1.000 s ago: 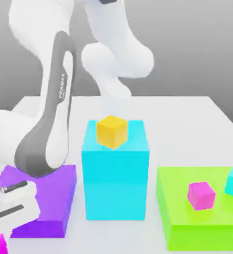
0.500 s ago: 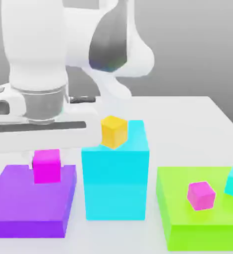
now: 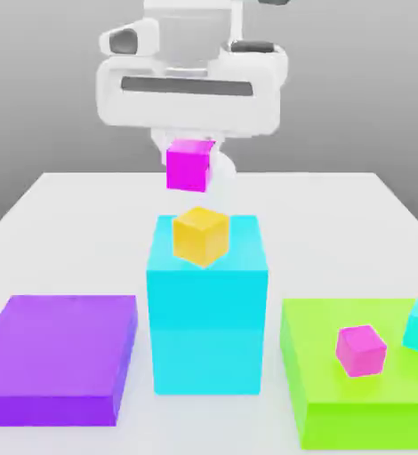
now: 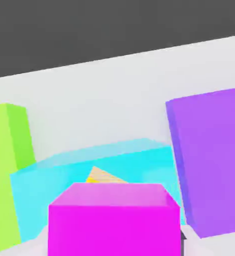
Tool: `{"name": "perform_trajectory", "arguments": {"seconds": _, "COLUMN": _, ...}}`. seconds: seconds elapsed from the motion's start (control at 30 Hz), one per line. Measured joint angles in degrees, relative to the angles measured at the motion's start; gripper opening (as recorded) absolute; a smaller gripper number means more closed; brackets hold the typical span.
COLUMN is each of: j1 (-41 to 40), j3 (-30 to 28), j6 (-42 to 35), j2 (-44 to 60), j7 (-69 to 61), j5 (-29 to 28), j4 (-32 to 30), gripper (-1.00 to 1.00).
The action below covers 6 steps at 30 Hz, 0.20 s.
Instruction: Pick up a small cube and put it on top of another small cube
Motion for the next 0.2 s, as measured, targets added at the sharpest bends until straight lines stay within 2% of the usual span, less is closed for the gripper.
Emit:
{"name": "perform_trajectory", "arguments": {"seconds": 0.07, "j1": -0.06, "j3": 0.36, "j6": 4.24, "j2": 1.00, "j7": 0.22, "j5": 0.37, "j4": -3.23, "gripper": -1.00}}
{"name": "perform_trajectory", "arguments": {"seconds": 0.1, "j1": -0.09, "j3": 0.50, "j6": 6.33, "j2": 1.60, "j7": 0.22, "j5": 0.49, "j4": -4.71, "gripper": 1.00}}
{"name": "perform_trajectory", "arguments": {"seconds": 0.2, "j1": -0.09, "j3": 0.50, "j6": 6.33, "j2": 1.60, "j7": 0.22, "j5": 0.50, "j4": -4.71, "gripper": 1.00}}
